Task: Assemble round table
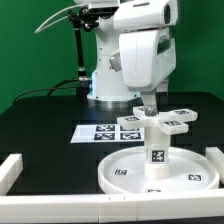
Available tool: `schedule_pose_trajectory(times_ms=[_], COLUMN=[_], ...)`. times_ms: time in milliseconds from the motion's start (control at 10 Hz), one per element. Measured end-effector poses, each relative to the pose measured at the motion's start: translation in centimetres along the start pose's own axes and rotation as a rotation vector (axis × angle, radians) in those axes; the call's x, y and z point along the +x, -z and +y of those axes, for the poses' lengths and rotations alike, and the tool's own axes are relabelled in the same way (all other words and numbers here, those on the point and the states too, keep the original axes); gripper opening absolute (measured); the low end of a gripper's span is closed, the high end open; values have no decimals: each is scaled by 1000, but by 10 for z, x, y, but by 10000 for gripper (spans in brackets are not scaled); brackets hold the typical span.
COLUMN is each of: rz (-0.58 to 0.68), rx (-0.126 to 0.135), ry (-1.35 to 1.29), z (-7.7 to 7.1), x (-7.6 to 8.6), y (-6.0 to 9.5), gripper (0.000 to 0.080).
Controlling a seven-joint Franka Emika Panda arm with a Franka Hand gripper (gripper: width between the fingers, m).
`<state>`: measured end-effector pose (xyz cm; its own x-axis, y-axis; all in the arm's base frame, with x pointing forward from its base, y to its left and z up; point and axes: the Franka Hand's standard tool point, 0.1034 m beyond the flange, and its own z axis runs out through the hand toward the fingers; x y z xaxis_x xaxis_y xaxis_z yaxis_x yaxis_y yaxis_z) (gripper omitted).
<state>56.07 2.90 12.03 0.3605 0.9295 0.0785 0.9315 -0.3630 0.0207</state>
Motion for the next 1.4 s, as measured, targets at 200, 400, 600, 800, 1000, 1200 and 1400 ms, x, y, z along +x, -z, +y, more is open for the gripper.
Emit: schedule_pose_trajectory(times_ms=[200, 400, 600, 800, 1000, 1200, 1400], rz=[-3, -8, -13, -14, -15, -16, -16], rx=[7, 15, 23, 29, 30, 31, 32], ry=[-34, -49, -53, -64, -71, -74, -77], z=[-2, -4, -5, -8, -8, -8, -7], x=[0, -3, -5, -2, -2, -3, -5], y=[-4, -10, -14, -18, -19, -19, -19], gripper=[649, 649, 649, 649, 649, 649, 525])
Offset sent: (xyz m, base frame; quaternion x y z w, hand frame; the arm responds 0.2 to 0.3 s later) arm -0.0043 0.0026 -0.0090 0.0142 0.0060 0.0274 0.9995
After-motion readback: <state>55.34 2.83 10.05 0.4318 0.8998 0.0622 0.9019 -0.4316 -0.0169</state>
